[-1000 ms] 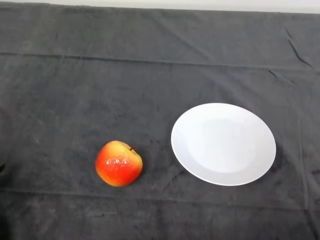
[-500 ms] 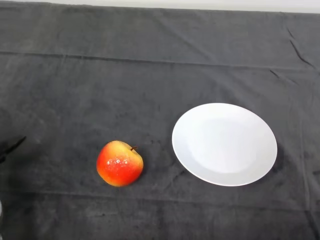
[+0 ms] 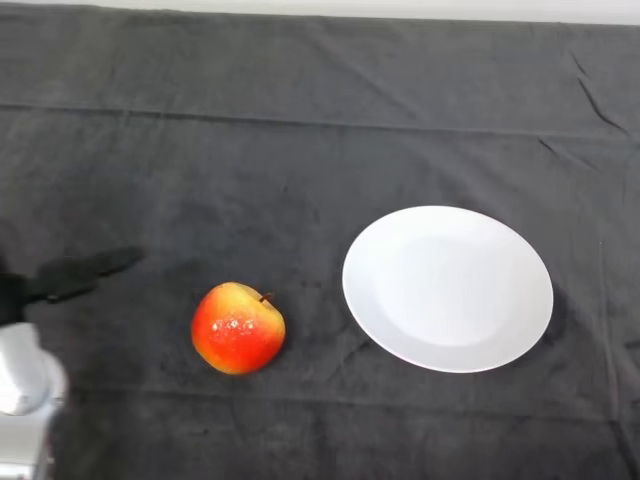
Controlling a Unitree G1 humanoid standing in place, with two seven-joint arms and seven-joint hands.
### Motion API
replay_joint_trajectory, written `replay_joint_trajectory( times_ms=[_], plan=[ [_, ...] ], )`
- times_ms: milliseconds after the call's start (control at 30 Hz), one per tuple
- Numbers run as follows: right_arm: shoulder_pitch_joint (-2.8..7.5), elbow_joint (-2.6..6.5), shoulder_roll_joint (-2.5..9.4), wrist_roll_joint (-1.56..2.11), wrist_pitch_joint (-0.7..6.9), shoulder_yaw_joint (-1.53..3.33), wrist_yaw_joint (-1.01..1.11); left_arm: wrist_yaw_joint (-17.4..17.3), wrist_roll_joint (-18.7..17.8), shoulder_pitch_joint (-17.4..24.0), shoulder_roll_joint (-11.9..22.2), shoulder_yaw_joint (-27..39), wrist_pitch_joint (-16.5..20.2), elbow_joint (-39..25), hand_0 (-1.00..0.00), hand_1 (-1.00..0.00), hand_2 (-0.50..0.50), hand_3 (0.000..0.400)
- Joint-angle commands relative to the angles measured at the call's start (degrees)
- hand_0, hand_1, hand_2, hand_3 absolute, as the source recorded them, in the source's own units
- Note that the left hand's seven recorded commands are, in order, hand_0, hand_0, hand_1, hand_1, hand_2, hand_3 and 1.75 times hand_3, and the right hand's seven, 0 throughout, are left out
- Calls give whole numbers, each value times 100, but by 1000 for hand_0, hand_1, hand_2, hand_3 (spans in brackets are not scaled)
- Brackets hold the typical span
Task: Move the apple to the plate
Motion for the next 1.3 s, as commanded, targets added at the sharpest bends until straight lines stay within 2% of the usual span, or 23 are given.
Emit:
replay_joint_trajectory(
  times_ms=[33,233,433,600,867,1300],
  plan=[
    [40,-159,23,58,-19,-82,10,-72,146,187,-28,-152,173,-410,0,0,0,0],
    [50,-193,37,54,-13,-74,-9,-289,205,433,-15,-680,730,-1305,0,0,0,0],
    [59,-222,48,50,-7,-67,-27,-469,231,503,3,-1132,1016,-1627,0,0,0,0],
    [64,-241,55,49,-3,-62,-39,-543,255,418,-37,-1511,1102,-1489,0,0,0,0],
    [70,-261,62,48,2,-57,-53,-690,208,182,-89,-2079,1128,-833,0,0,0,0],
    [74,-277,67,51,7,-54,-66,-1085,52,0,57,-2401,1422,-430,0,0,0,0]
  ],
)
